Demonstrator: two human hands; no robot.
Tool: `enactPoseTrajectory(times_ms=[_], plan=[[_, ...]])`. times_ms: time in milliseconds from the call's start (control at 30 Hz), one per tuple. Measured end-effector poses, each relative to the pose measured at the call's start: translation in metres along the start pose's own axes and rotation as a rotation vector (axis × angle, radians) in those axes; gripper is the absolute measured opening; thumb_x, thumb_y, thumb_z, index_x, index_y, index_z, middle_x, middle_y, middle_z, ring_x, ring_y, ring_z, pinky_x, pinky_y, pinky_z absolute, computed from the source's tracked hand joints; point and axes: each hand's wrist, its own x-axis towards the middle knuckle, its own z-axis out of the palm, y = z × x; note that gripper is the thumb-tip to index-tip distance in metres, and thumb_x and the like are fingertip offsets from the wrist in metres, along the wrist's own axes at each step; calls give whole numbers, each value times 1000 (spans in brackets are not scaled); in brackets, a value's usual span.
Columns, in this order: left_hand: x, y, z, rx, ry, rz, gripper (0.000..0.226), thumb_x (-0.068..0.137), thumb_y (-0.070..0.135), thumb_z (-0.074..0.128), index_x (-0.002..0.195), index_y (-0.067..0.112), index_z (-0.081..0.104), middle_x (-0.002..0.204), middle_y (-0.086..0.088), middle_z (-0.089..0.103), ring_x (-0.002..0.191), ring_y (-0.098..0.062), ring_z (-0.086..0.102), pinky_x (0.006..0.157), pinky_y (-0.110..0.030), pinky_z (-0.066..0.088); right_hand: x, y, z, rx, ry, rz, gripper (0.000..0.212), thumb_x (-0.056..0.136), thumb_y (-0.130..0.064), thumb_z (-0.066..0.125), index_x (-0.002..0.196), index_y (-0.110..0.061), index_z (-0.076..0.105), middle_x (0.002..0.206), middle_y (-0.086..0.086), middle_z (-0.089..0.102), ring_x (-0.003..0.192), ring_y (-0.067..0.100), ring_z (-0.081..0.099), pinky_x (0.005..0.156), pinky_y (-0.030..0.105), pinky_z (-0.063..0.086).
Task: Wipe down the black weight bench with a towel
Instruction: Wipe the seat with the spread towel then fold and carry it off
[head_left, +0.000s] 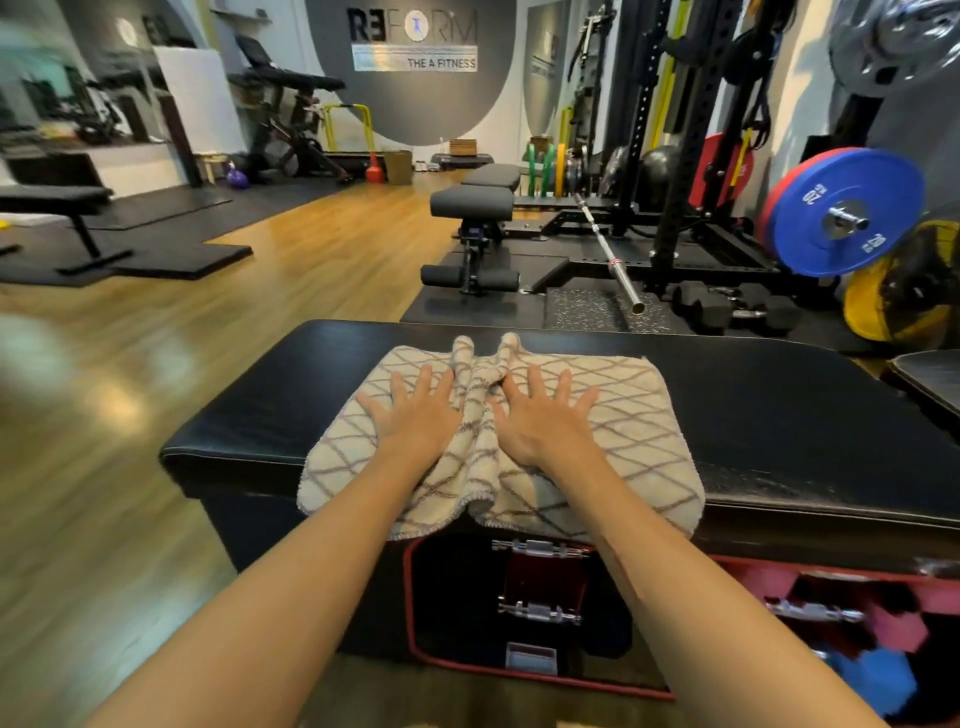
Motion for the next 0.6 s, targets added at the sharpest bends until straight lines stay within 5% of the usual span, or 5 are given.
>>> enactPoseTrajectory(times_ms=[167, 433, 600], plan=[[-3, -66, -6, 12, 9, -81, 73, 92, 71, 19, 152, 40, -8, 162, 9, -13, 148, -34, -12, 108, -72, -6, 7, -61, 10, 20, -4, -85, 68, 97, -60, 4, 159, -32, 1, 167, 6, -6, 148, 46, -14, 109, 73, -11], [-3, -149, -14, 66, 47, -176, 52, 104, 44, 10, 153, 40, -6, 162, 10, -11, 149, -32, -8, 109, -72, -2, 17, -144, 20, 45, -21, -168, 69, 97, -61, 2, 159, -30, 1, 167, 7, -6, 148, 47, -15, 109, 72, -14], [12, -199, -13, 17, 51, -227, 54, 102, 54, 18, 152, 45, -3, 162, 13, -7, 149, -31, -4, 108, -73, 5, 31, -191, 24, 31, -57, -211, 68, 98, -59, 1, 159, -28, 0, 166, 7, -9, 147, 48, -17, 108, 72, -15]])
